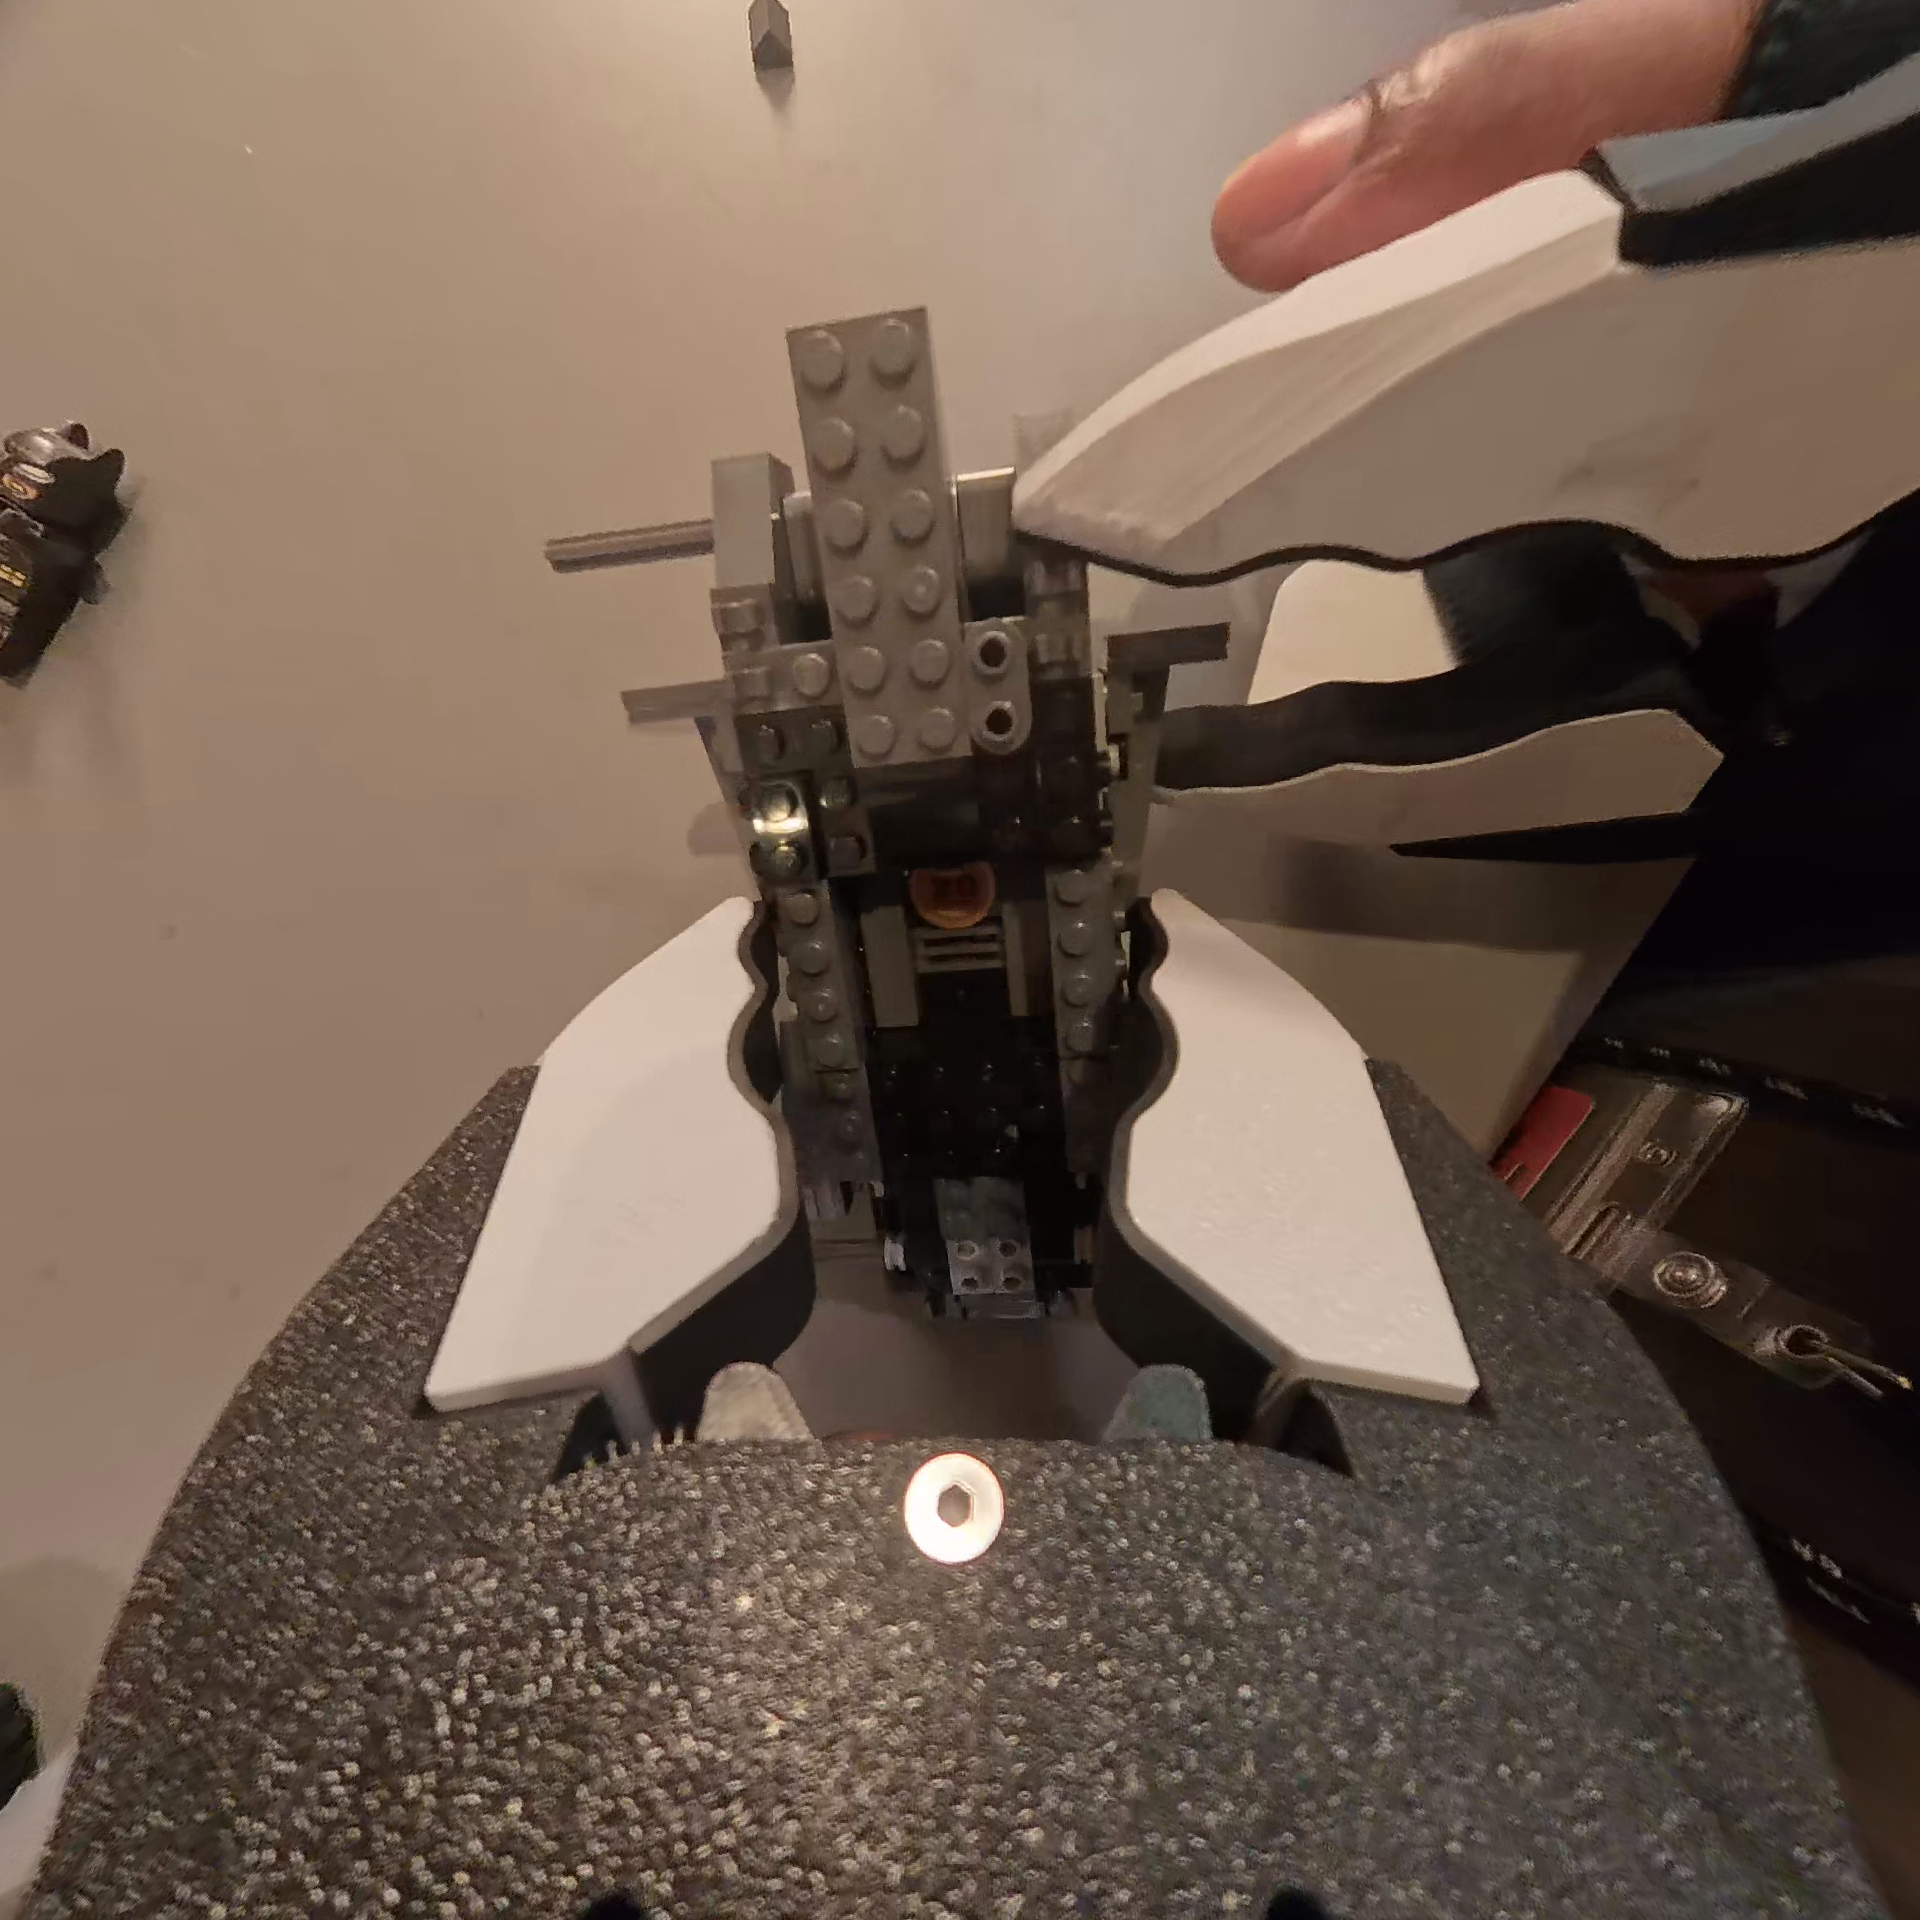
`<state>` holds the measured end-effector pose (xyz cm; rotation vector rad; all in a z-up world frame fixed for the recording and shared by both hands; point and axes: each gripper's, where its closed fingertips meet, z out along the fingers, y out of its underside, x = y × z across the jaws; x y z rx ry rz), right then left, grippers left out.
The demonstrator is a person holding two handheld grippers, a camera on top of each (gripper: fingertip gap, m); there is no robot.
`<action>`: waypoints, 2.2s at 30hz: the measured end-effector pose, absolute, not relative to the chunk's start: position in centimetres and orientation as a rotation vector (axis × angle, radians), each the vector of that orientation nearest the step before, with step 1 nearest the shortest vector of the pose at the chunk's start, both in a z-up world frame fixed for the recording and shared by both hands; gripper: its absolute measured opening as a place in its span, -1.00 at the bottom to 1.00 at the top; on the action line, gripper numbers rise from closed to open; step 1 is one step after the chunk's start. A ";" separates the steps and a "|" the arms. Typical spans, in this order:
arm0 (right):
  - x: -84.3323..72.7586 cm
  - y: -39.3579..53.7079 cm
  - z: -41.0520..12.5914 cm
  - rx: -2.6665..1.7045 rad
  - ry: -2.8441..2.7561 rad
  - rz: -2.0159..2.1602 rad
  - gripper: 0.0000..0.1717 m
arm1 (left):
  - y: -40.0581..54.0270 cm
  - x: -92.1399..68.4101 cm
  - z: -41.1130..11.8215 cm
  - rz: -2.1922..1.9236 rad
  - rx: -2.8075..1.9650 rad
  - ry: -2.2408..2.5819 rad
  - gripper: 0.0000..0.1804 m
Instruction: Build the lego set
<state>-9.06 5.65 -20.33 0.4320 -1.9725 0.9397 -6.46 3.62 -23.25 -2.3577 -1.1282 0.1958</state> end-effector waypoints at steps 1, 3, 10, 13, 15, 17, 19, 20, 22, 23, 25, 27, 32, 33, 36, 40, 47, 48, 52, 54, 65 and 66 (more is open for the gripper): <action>-9.0 5.6 -20.4 0.432 -1.973 0.941 -0.51 | 3.6 -6.4 -23.3 0.197 -2.359 -1.128 -0.27; -9.0 5.7 -20.4 0.433 -1.970 0.940 -0.49 | 3.6 -6.4 -23.3 0.197 -2.364 -1.127 -0.28; -8.9 5.6 -19.9 0.413 -1.957 0.969 -0.47 | 3.8 -6.3 -23.6 0.205 -2.382 -1.112 -0.19; -8.9 5.5 -19.3 0.401 -1.946 0.991 -0.50 | 3.7 -6.4 -23.8 0.256 -2.399 -1.111 -0.20; -9.0 5.5 -19.3 0.400 -1.945 0.992 -0.50 | 3.5 -6.6 -23.8 0.287 -2.393 -1.115 -0.23; -8.9 5.5 -19.3 0.400 -1.940 0.995 -0.50 | 3.4 -6.8 -23.8 0.313 -2.382 -1.115 -0.24; -8.9 5.4 -19.4 0.400 -1.939 0.996 -0.50 | 3.4 -6.9 -23.8 0.344 -2.381 -1.107 -0.25; -8.9 5.4 -19.4 0.400 -1.938 0.997 -0.50 | 3.3 -7.0 -23.8 0.361 -2.382 -1.101 -0.25; -8.9 5.4 -19.4 0.401 -1.932 0.997 -0.50 | 3.2 -7.1 -23.7 0.386 -2.378 -1.095 -0.26; -9.0 5.4 -19.4 0.402 -1.925 0.996 -0.50 | 3.2 -7.1 -23.7 0.395 -2.373 -1.092 -0.26; -9.0 5.4 -19.4 0.405 -1.912 0.990 -0.50 | 3.2 -7.3 -23.7 0.405 -2.361 -1.088 -0.26; -9.1 5.4 -19.4 0.406 -1.902 0.985 -0.50 | 3.2 -7.4 -23.7 0.409 -2.352 -1.086 -0.27; -9.3 5.7 -19.3 0.380 -1.900 0.994 -0.46 | 3.3 -7.7 -23.7 0.419 -2.331 -1.069 -0.27; -9.3 5.8 -19.3 0.371 -1.905 1.005 -0.45 | 3.4 -7.8 -23.7 0.421 -2.330 -1.065 -0.27; -9.3 6.1 -19.0 0.324 -1.929 1.060 -0.43 | 3.4 -7.9 -23.8 0.435 -2.332 -1.056 -0.28; -9.2 6.8 -18.7 0.216 -1.998 1.177 -0.42 | 3.4 -8.1 -23.8 0.440 -2.331 -1.052 -0.28; -9.3 8.8 -19.0 -0.416 -2.362 1.585 -0.37 | 3.0 -8.1 -24.3 0.487 -2.365 -1.037 -0.28; -9.3 8.8 -19.4 -0.560 -2.448 1.643 -0.30 | 3.0 -8.1 -24.2 0.514 -2.379 -1.020 -0.28; -9.2 8.6 -18.9 -0.968 -2.621 1.872 -0.18 | 3.2 -8.5 -23.1 0.704 -2.448 -0.874 -0.28; -9.1 8.4 -18.8 -1.070 -2.659 1.922 -0.18 | 3.3 -8.7 -22.6 0.790 -2.474 -0.791 -0.29; -8.5 7.2 -19.2 -1.355 -2.693 2.018 -0.31 | 3.6 -8.7 -20.9 1.035 -2.504 -0.644 -0.29; -8.6 7.3 -19.1 -1.365 -2.680 2.027 -0.34 | 3.6 -8.8 -20.8 1.050 -2.501 -0.641 -0.29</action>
